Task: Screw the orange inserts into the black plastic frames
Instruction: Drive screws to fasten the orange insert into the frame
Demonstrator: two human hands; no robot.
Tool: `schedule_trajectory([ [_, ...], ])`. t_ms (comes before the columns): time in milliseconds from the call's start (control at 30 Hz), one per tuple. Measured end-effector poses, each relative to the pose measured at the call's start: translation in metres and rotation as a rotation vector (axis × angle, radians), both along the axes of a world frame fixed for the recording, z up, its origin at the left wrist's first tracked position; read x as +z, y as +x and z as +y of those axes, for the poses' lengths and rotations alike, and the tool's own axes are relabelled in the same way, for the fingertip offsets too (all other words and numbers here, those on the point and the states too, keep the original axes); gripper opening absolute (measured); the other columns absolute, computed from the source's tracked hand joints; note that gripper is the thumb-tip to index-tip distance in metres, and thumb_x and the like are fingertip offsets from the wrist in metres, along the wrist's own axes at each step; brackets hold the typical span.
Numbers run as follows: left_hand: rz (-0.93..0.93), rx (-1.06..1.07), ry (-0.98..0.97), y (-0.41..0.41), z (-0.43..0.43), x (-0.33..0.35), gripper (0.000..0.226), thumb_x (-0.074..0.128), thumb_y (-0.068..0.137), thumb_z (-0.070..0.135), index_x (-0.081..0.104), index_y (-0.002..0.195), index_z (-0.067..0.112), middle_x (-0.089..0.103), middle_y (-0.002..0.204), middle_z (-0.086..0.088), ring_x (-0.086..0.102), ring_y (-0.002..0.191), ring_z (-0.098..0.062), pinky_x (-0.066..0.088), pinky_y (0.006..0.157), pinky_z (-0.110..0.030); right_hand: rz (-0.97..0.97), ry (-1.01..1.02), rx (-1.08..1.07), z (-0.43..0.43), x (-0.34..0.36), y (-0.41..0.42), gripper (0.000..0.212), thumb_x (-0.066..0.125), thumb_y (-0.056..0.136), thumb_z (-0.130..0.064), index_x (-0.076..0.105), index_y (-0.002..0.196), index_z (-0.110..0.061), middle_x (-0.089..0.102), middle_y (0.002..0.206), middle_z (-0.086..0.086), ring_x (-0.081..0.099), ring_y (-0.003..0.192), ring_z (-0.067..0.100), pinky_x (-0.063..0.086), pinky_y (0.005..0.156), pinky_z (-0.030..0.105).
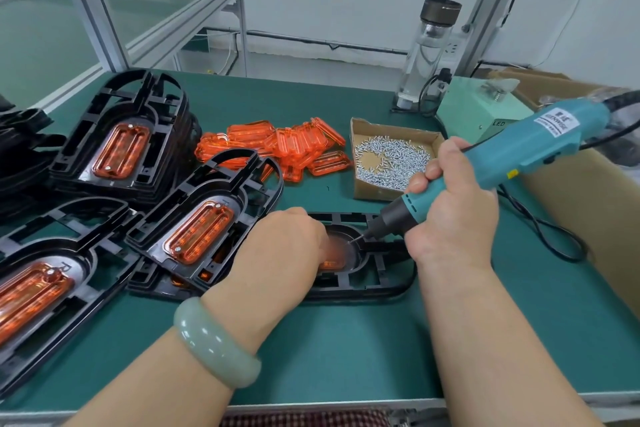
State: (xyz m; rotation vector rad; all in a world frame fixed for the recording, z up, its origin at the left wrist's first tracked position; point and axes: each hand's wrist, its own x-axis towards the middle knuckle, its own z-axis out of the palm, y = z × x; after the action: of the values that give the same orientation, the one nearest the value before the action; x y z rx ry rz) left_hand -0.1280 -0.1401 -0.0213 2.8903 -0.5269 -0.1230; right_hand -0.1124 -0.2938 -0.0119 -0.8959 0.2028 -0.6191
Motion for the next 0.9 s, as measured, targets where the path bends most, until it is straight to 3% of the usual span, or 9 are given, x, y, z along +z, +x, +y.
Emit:
schedule_trajectory([
  [267,0.032,0.017,-0.014,-0.002,-0.001,0.003,0.026,0.046,0.097,0.025,0.067,0.112,0.027,0.055,0.112,-0.002,0.055,0.103,-0.02,0.043,0.085,-0.026,0.015,-0.106,0.002,0.007,0.0,0.001,0.01,0.06,0.089,-0.005,0.054,0.093,-0.013,0.048,0.055,-0.005,0.045,0.043,0.011,0.04,0.047,0.022],
  [433,0.085,0.017,0.025,0.0,-0.002,0.007,0.027,0.045,0.098,0.026,0.066,0.115,0.025,0.054,0.116,-0.003,0.055,0.107,-0.021,0.044,0.091,-0.028,-0.018,-0.156,-0.01,0.01,0.003,0.001,0.012,0.06,0.089,-0.002,0.054,0.089,-0.013,0.051,0.053,-0.008,0.046,0.041,0.007,0.04,0.045,0.021],
  [600,0.023,0.007,0.038,0.001,-0.001,0.001,0.027,0.045,0.098,0.028,0.065,0.115,0.028,0.053,0.113,-0.002,0.055,0.105,-0.021,0.041,0.084,-0.025,-0.025,-0.204,0.001,0.013,0.005,0.001,0.011,0.06,0.09,-0.004,0.055,0.09,-0.013,0.049,0.051,-0.007,0.044,0.041,0.013,0.039,0.046,0.021],
  [767,-0.083,0.026,-0.068,-0.003,0.0,-0.008,0.022,0.047,0.094,0.02,0.068,0.101,0.021,0.059,0.106,-0.003,0.056,0.096,-0.023,0.042,0.076,-0.026,-0.107,-0.307,0.138,0.02,0.011,0.0,0.009,0.06,0.085,-0.008,0.054,0.089,-0.014,0.049,0.051,-0.007,0.044,0.04,0.013,0.039,0.046,0.02],
  [900,-0.056,0.016,-0.037,0.0,0.0,-0.008,0.022,0.049,0.094,0.021,0.068,0.105,0.022,0.057,0.105,-0.003,0.056,0.097,-0.023,0.046,0.081,-0.029,-0.185,-0.465,0.287,0.022,0.015,0.002,0.009,0.06,0.085,-0.01,0.056,0.091,-0.016,0.049,0.054,-0.009,0.046,0.04,0.013,0.04,0.048,0.024],
])
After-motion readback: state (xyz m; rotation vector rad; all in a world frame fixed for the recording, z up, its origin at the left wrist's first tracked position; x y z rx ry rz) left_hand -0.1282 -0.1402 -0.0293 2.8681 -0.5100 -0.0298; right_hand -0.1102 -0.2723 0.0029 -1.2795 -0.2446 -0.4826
